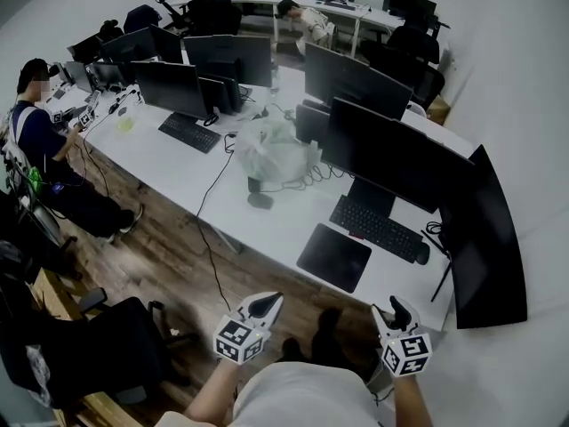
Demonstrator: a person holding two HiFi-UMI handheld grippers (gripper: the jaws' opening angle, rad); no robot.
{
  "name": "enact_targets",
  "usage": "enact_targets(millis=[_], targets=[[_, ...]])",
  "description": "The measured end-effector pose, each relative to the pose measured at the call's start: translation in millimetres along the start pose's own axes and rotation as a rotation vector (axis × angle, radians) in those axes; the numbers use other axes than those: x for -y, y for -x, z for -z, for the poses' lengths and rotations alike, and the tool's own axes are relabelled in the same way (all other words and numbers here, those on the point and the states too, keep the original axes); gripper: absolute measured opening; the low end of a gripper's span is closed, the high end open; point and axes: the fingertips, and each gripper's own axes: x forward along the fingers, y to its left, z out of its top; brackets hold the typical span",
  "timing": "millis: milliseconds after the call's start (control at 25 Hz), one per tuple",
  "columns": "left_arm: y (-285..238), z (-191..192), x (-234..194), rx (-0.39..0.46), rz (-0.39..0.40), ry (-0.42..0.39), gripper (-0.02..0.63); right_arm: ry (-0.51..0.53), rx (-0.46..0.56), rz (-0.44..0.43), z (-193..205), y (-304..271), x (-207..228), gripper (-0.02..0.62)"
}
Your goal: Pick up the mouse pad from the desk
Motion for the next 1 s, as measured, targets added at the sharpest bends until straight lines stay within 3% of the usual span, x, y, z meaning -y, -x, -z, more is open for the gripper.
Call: enact_targets(millis=[360, 640, 1000], targets=[[-57.7, -2.9, -20.5, -0.014, -0.055, 0.033, 0.015, -0.009, -0.071, -0.060, 19.1, -77.3, 49.9, 0.235], [-123.0, 0.4, -35.7, -0.039, -0.086, 0.053, 0.015, -0.014, -0.184, -0.145, 60.1, -155.5, 91.5, 0.261], [-187.7, 27.4, -49.3, -0.139, -0.134, 0.089, 0.015, -0.009, -0.351, -0.201, 133.6, -240.4, 138.7, 0.292]])
